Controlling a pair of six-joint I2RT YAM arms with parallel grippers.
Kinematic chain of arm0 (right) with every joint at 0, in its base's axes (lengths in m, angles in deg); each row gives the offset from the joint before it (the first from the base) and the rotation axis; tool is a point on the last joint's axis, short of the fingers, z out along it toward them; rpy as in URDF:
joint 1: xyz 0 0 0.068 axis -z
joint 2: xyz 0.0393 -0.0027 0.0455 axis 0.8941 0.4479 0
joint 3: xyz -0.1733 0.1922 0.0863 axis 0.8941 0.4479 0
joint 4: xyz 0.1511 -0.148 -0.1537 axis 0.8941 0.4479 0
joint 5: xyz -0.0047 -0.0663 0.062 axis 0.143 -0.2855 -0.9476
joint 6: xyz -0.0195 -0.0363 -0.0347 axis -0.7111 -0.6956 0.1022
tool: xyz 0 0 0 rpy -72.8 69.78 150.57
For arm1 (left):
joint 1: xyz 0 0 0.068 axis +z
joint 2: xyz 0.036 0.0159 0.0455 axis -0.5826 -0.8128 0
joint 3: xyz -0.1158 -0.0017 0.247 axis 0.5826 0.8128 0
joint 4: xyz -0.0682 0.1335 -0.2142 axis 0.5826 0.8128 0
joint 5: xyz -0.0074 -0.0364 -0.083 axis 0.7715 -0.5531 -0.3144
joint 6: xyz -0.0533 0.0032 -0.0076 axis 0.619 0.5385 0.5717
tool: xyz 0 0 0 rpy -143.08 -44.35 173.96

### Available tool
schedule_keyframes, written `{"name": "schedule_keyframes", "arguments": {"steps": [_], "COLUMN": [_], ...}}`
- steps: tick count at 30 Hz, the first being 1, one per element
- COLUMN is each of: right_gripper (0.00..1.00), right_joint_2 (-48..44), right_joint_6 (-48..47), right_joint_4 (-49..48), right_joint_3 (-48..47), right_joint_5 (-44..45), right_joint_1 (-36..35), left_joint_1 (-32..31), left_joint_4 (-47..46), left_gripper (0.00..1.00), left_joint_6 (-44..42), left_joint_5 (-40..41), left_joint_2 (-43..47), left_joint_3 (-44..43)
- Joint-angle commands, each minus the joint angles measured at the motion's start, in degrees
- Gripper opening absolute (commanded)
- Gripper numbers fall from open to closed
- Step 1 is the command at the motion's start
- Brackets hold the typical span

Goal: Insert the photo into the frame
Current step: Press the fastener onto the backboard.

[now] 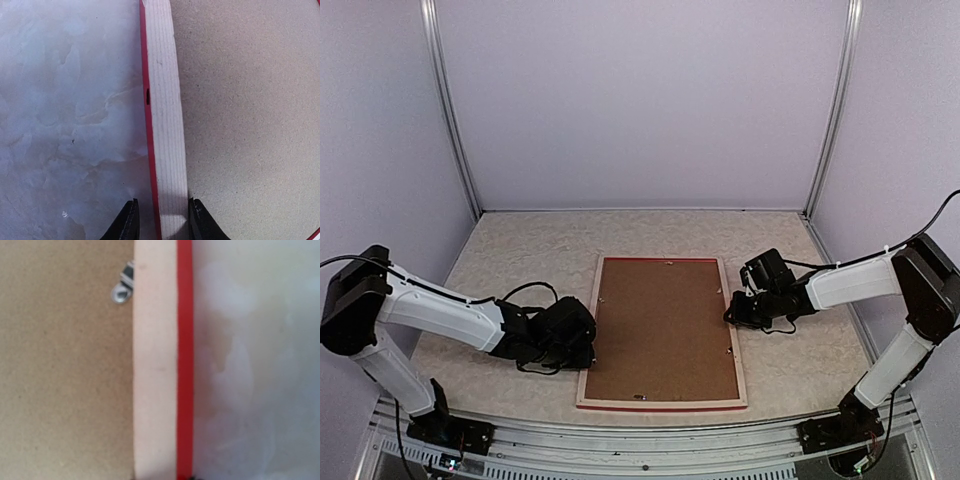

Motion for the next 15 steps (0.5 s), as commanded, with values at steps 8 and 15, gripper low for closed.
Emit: {"name": "schedule_keyframes", "arguments": {"steps": [8,15], "right_gripper": [0.12,0.12], "right_joint_2": [1.48,1.79], "right_joint_6": [-1.1,-1.26], "right_joint_4": [2.11,2.44], "right_joint_3": [-0.39,-0.88], "right_joint_5": [-0.77,-0.77], "right_joint_1": [-0.46,-0.47], "left_joint_1": [-1.71,-1.56], "left_joint_4": [19.03,17.0], "left_gripper": [0.32,0.39], "left_joint_6": [-0.61,-1.82], "left_joint_5": [5.81,4.8], "left_joint_2": [0.19,3.41], "left_joint_3": [-0.16,-2.92]}}
